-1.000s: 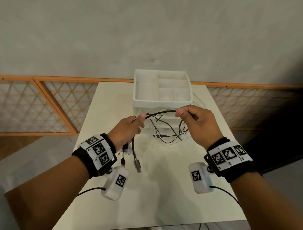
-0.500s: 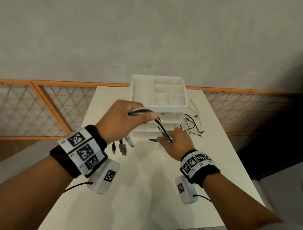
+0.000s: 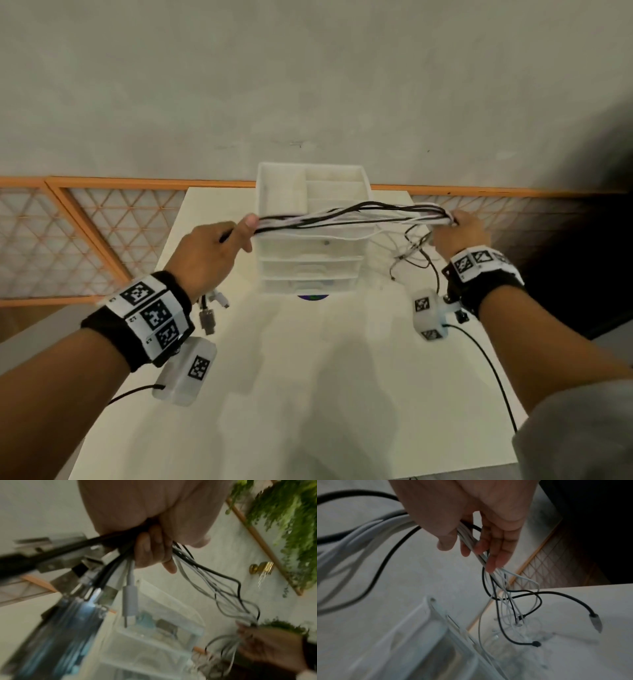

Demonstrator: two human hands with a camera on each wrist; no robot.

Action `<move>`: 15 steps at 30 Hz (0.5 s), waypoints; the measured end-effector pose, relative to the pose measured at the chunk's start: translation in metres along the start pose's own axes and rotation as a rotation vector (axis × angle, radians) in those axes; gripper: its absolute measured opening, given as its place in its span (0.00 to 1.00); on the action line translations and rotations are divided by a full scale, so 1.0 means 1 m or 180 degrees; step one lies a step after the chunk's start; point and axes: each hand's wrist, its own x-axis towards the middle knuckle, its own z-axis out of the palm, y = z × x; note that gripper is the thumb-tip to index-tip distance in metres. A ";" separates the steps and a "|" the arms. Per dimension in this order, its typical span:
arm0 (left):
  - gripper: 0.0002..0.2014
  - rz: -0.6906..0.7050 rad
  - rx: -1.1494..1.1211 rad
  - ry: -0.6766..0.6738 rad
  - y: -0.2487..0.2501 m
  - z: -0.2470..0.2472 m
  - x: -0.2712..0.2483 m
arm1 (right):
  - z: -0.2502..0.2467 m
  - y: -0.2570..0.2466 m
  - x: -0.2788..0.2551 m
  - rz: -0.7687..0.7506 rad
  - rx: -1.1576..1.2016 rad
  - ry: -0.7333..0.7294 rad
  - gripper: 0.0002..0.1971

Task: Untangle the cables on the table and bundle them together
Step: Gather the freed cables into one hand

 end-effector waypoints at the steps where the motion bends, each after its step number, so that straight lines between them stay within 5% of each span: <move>1: 0.35 -0.0039 0.0070 -0.0110 -0.006 0.002 -0.002 | -0.005 -0.007 0.003 -0.0116 0.0121 0.0168 0.06; 6: 0.28 -0.0185 0.0343 -0.0444 -0.027 0.016 -0.015 | -0.003 -0.008 -0.007 -0.0435 0.0505 0.0335 0.11; 11: 0.20 -0.0178 0.0271 -0.0463 -0.054 0.022 -0.027 | 0.029 0.065 -0.037 -0.0073 -0.0253 -0.0413 0.21; 15: 0.16 -0.0059 0.0025 -0.0527 -0.049 0.032 -0.035 | 0.056 0.111 -0.068 0.0242 -0.1121 -0.1499 0.32</move>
